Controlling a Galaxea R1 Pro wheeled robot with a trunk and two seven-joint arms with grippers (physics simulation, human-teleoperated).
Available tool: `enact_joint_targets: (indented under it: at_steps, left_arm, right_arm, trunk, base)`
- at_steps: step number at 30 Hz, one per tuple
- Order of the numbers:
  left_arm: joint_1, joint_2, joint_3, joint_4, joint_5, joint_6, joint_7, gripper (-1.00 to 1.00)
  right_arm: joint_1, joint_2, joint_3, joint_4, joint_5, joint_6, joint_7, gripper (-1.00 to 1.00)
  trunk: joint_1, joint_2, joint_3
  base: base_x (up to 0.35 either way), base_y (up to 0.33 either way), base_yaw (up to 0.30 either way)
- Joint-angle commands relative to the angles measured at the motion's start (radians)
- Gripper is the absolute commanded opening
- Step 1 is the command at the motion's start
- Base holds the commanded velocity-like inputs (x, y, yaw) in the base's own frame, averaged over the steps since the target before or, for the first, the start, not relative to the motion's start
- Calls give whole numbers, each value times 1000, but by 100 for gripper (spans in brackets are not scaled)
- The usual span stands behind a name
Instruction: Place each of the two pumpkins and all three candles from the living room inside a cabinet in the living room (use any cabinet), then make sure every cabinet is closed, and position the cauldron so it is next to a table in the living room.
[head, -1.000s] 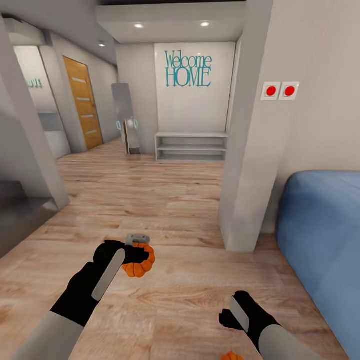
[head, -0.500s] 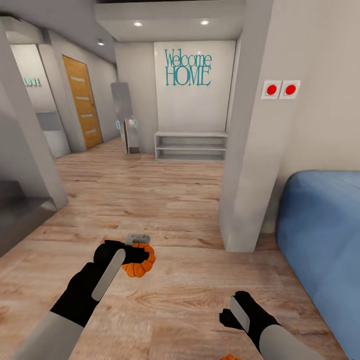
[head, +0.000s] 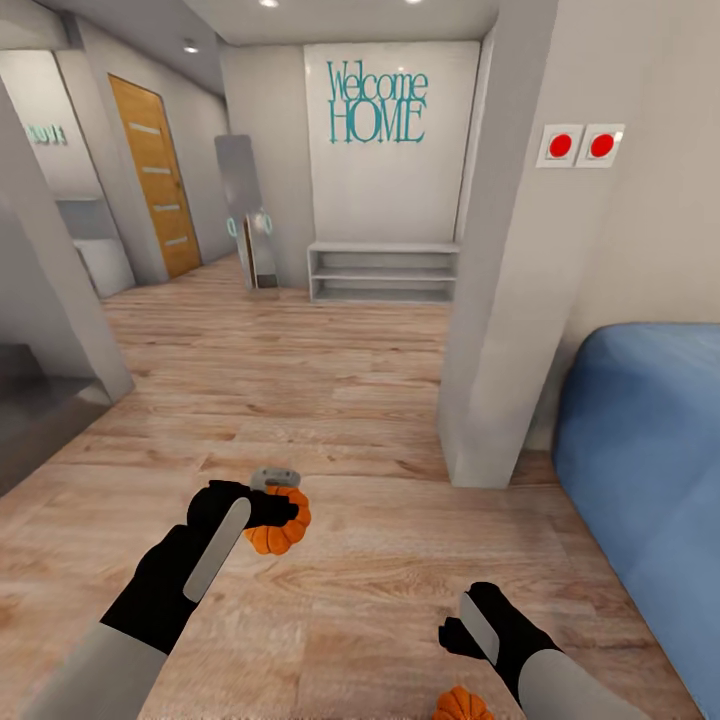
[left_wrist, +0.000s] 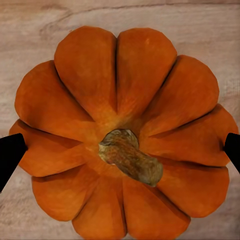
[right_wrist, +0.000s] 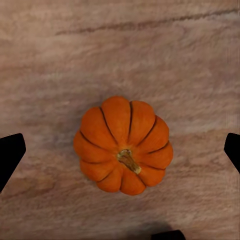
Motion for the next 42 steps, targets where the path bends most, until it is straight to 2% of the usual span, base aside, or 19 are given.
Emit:
enact_joint_targets:
  at_steps: [1, 24, 30, 32, 37, 42]
  left_arm:
    - [-1, 1, -3, -1, 9, 2, 11, -100]
    - [-1, 1, -4, 3, 8, 2, 11, -100]
    - [-1, 2, -25, -5, 8, 2, 11, -100]
    - [-1, 3, -27, -17, 10, 2, 11, -100]
    - [3, 7, -28, -140, 19, 2, 10, -100]
    - [8, 9, -30, -215, 20, 2, 10, -100]
  right_arm:
    - [0, -1, 8, -2, -10, 4, -8, 100]
    - [0, -1, 8, -2, -10, 4, -8, 100]
    - [0, -1, 9, -3, -10, 4, -7, 100]
    - [0, -2, 9, -3, -10, 4, -7, 100]
    - [0, -2, 9, -3, -10, 3, -7, 100]
    - [0, -2, 8, -4, -11, 4, -7, 100]
  trunk:
    - [0, -1, -5]
    - [10, -6, -94]
    - [13, -8, -117]
    - [14, -8, -125]
    - [16, -9, -144]
    - [18, -10, -160]
  base:
    - [0, 0, 0]
    - [0, 0, 0]
    - [0, 0, 0]
    - [0, 0, 0]
    - [0, 0, 0]
    - [0, 0, 0]
